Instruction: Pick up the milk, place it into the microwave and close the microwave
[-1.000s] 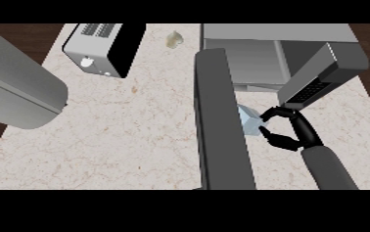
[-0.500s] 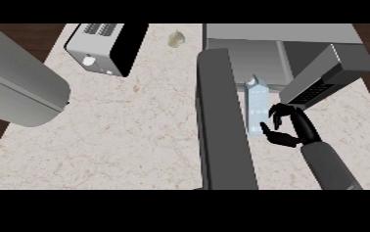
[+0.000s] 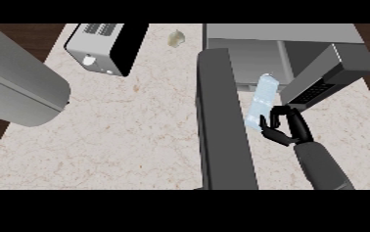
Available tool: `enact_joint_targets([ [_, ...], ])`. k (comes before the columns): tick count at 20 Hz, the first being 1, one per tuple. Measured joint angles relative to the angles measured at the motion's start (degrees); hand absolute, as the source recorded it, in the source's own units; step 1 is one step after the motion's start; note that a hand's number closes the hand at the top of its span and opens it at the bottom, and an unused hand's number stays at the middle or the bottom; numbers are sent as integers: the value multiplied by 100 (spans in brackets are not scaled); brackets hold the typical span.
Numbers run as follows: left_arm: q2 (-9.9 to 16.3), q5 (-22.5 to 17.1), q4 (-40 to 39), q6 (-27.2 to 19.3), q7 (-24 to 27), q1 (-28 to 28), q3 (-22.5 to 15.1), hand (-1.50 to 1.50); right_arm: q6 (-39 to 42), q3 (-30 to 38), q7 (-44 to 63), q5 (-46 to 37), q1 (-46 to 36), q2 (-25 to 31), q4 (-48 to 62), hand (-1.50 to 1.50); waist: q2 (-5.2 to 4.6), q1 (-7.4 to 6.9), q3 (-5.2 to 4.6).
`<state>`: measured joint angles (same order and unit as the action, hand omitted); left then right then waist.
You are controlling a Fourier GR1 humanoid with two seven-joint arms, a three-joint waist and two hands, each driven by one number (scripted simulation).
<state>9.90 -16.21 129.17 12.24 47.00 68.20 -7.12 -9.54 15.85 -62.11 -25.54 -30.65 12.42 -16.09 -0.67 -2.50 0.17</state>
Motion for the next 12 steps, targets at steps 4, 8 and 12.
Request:
enact_joint_targets([
  [4, -13, -42, -67, 30, -7, -30, 46, -150, 287, -81, -66, 46, -161, -178, -57, 150, 24, 47, -4],
  [8, -14, -138, -141, 76, 31, 20, 223, -150, 467, -240, 21, 32, -288, -269, -386, 150, 63, 130, -11],
  [12, 13, -298, -109, 134, -76, 52, 381, -150, 390, -311, 327, 63, -469, -420, -813, 150, 80, 178, -15],
])
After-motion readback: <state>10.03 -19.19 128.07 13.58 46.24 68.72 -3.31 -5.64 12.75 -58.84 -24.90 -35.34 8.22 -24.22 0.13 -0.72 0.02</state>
